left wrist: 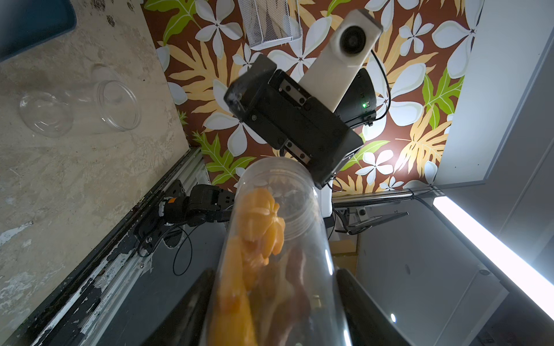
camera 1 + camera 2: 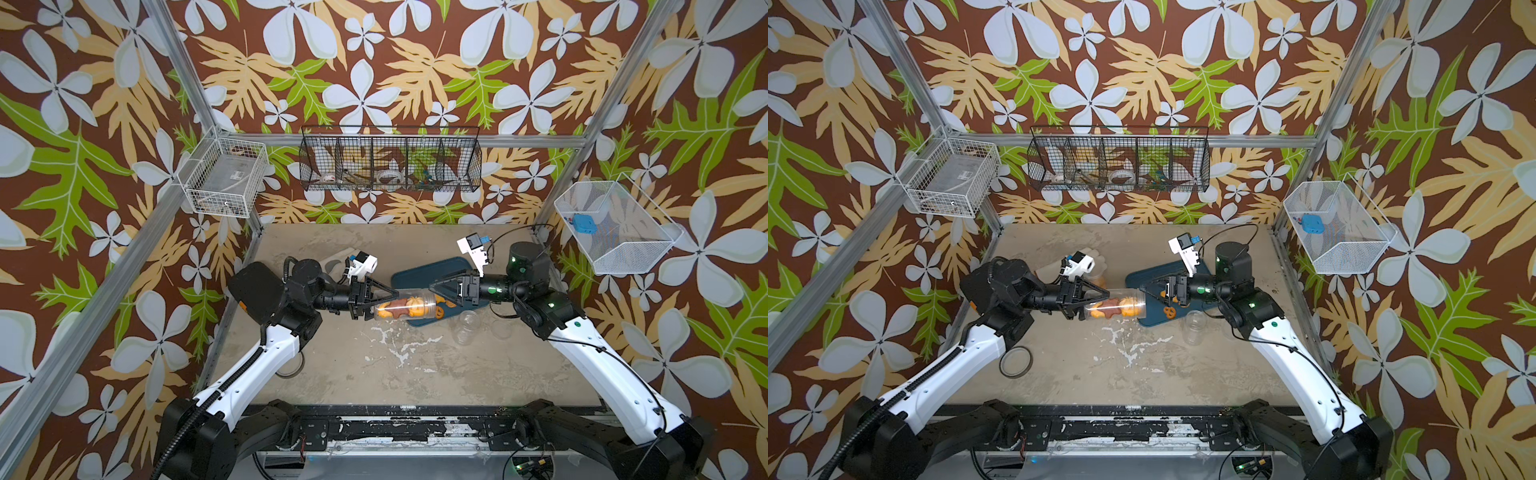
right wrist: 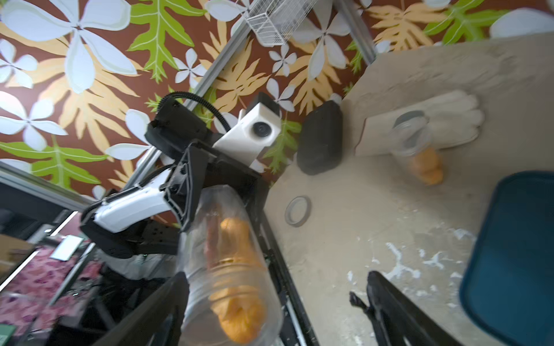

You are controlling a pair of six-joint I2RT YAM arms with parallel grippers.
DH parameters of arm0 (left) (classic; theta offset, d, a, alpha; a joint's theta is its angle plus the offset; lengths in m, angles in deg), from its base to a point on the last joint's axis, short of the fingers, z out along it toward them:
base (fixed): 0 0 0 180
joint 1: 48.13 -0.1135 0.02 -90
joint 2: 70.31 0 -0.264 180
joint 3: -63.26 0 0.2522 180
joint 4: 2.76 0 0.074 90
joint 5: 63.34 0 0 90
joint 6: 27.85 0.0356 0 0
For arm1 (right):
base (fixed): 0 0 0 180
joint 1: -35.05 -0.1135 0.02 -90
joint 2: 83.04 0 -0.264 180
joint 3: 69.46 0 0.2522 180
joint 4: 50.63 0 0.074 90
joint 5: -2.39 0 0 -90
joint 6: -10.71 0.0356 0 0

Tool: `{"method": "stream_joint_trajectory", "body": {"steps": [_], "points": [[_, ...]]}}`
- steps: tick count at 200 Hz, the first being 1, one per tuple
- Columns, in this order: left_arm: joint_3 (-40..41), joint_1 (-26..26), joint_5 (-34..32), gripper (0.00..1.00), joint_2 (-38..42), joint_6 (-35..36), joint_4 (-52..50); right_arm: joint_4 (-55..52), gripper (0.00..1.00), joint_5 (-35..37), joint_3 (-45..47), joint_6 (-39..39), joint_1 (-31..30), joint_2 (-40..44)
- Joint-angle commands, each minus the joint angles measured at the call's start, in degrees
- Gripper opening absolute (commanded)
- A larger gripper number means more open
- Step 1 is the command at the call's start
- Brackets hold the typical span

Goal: Pour the cookies out of the jar
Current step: Unscrew the lid from the jar.

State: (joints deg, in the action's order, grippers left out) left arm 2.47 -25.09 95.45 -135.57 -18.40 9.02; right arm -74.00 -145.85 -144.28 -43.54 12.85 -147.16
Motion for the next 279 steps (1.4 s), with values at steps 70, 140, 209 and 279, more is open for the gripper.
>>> {"method": "stream_joint_trajectory", "body": {"steps": [70, 140, 209, 279], "points": [[-1.67, -0.02, -0.75, 0.54, -1.28, 1.13, 2.24, 10.4, 0.83, -8.86, 3.83, 13.83, -2.97, -0.3], [-1.19, -0.02, -0.94, 0.54, -1.37, 1.02, 2.15, 11.07, 0.62, -9.26, 2.74, 11.14, -2.86, 0.04], [-0.05, -0.11, -0.48, 0.53, -1.19, -1.63, 4.0, 4.11, 0.51, 4.09, 0.36, -8.89, -3.25, 5.53], [3.26, -0.11, 0.81, 0.53, -1.19, -8.18, 9.1, 16.23, 0.5, 10.42, 8.78, -33.97, -5.22, 12.15]]}}
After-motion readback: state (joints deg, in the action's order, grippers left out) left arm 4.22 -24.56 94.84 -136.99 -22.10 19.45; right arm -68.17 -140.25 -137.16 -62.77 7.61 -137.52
